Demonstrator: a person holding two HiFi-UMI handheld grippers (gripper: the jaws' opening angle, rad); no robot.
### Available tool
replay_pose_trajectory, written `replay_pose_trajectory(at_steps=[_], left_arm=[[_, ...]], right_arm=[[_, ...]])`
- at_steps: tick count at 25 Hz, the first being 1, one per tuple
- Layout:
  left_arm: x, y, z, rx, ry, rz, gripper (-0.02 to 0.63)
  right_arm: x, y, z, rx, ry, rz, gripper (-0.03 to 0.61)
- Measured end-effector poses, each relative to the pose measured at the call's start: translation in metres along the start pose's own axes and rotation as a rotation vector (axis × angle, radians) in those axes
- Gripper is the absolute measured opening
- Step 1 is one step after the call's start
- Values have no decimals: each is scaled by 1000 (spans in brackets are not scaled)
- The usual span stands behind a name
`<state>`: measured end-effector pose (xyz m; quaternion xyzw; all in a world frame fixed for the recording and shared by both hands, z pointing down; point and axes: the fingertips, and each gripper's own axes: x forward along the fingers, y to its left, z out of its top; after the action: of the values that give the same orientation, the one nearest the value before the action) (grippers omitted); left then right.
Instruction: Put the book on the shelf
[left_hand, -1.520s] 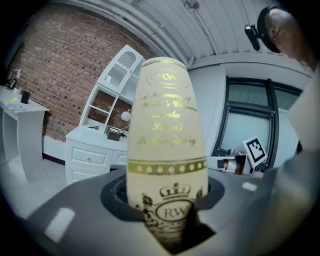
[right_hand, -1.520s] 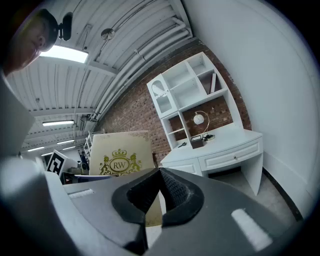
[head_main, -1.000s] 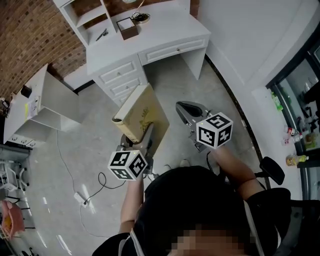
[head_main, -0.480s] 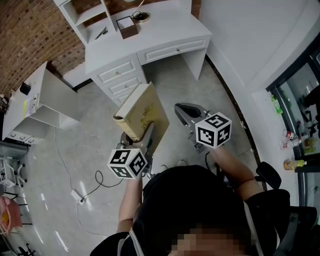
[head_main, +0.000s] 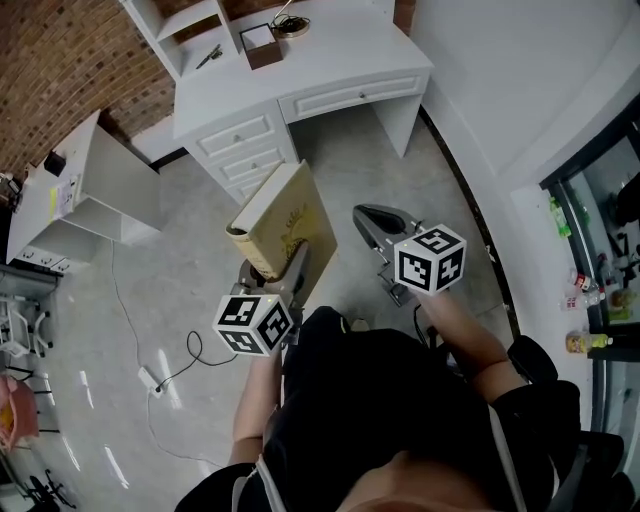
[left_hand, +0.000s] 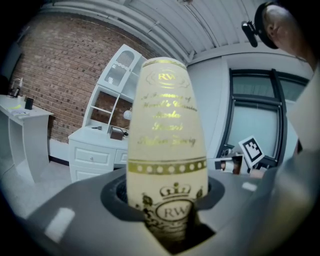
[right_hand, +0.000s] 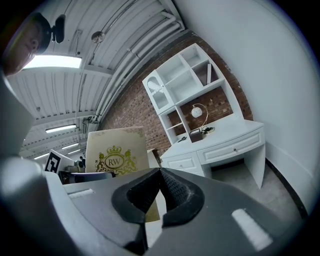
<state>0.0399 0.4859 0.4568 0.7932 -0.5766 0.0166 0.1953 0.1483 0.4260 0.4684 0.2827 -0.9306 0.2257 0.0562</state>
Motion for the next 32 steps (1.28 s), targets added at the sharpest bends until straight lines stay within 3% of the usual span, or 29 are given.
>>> replay_pose_trajectory(at_steps=[6, 18, 32], left_arm=[[19, 17, 5, -11, -3, 16, 221], [91, 64, 35, -26, 17, -47, 221], [145, 115, 60, -30, 20, -41, 221]], right_arm=[[13, -21, 1, 7, 9, -35, -5], [74, -63, 40, -7, 25, -88, -5], [144, -86, 66, 0, 30, -56, -5]])
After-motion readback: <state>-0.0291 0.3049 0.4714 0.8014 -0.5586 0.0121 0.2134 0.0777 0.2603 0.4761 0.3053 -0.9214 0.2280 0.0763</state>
